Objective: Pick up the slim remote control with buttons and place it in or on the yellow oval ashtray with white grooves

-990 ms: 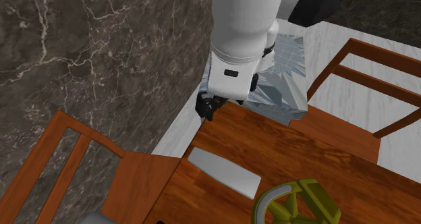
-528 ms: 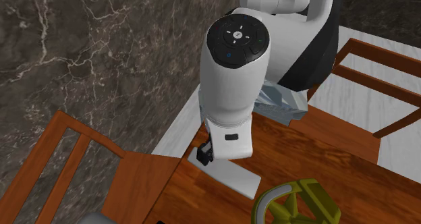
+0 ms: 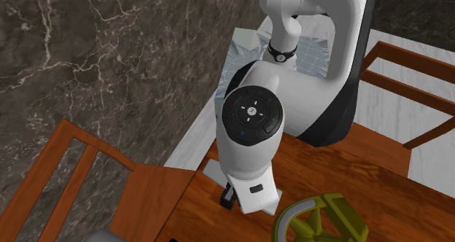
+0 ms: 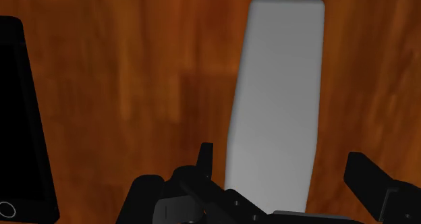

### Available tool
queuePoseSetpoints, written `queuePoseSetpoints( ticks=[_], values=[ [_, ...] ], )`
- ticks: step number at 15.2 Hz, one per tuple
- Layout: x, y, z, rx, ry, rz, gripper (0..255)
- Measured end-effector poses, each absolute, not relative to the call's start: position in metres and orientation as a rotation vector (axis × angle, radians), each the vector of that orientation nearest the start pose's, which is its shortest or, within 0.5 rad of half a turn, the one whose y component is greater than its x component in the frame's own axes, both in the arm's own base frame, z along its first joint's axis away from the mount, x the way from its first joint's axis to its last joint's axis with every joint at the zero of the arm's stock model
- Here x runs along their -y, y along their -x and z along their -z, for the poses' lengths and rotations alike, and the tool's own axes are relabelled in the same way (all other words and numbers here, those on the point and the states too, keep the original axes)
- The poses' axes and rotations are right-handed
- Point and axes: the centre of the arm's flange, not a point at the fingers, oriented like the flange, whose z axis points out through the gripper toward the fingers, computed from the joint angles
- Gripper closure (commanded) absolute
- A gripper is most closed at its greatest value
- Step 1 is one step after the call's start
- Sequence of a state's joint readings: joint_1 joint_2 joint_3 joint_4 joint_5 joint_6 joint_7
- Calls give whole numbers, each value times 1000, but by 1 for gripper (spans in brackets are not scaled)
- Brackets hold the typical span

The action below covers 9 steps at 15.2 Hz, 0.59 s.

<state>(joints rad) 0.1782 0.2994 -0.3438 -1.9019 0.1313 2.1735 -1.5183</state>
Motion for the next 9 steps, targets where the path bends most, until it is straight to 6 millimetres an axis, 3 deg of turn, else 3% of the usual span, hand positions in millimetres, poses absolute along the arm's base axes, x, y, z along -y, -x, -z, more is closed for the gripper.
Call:
queuePoseSetpoints(
  ticks=[4,9],
  values=[
    [86,-611,-332,1887,2498,2,0],
    [86,-611,-328,1887,2498,2,0]
  ],
)
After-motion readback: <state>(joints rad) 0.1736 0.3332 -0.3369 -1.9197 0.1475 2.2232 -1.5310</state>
